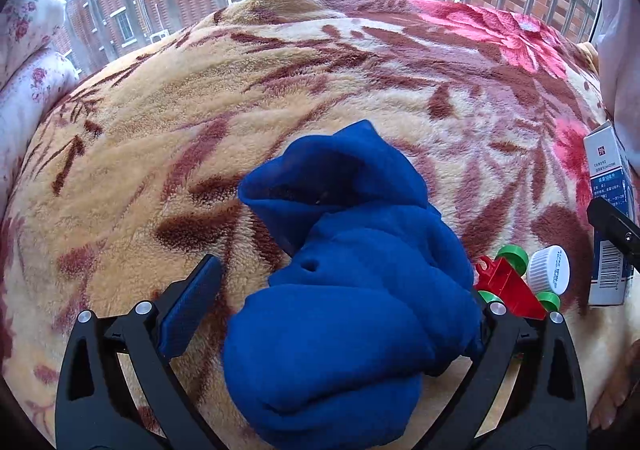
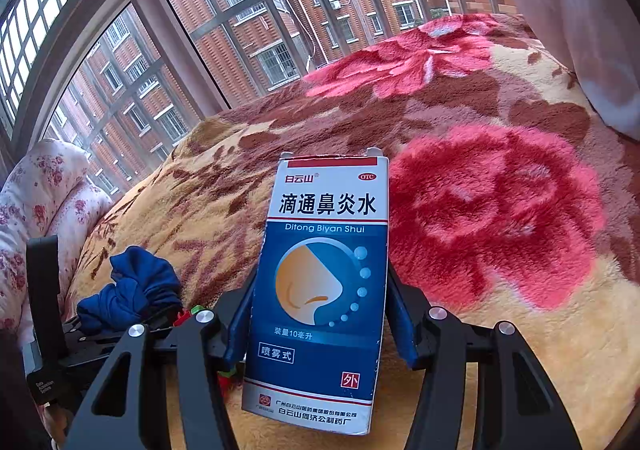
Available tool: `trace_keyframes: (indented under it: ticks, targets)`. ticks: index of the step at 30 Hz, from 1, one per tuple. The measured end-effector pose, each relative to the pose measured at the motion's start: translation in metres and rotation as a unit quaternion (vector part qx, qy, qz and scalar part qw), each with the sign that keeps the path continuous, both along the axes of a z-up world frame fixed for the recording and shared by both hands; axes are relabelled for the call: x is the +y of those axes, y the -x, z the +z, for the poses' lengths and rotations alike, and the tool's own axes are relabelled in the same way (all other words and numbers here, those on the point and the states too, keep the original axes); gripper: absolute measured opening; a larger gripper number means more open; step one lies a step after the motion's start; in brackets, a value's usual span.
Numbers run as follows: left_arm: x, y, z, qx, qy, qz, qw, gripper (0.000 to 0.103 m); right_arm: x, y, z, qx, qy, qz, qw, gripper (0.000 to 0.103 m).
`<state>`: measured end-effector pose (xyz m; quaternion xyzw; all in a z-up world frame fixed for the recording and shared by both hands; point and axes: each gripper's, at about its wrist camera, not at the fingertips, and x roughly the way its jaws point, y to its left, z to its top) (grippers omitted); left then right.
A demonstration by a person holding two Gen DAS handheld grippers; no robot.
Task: Collect trash
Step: 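Grasp the blue cloth with the left gripper while the right holds the spray box, then carry the blue cloth and spray box over the orange bucket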
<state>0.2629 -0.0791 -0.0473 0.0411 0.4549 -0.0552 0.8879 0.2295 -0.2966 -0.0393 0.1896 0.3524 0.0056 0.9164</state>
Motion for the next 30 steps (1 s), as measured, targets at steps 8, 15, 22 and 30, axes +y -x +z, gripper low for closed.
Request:
trace_keyframes:
  ticks: [8, 15, 22, 30]
  targets:
    - [0.002, 0.028, 0.023, -0.053, -0.001, 0.009, 0.9985, 0.063, 0.008, 0.010, 0.011, -0.031, 0.018, 0.010, 0.999, 0.056]
    - [0.019, 0.077, 0.042, -0.069, 0.028, 0.006, 0.9972, 0.061, 0.030, 0.051, 0.034, -0.040, 0.032, 0.040, 0.998, 0.056]
    - [0.031, 0.143, 0.065, -0.100, 0.039, -0.006, 0.9942, 0.060, 0.052, 0.118, 0.052, -0.037, 0.024, 0.073, 0.996, 0.056]
    - [0.047, 0.219, 0.085, -0.134, 0.062, -0.037, 0.9883, 0.060, 0.078, 0.194, 0.048, -0.012, 0.006, 0.117, 0.993, 0.056]
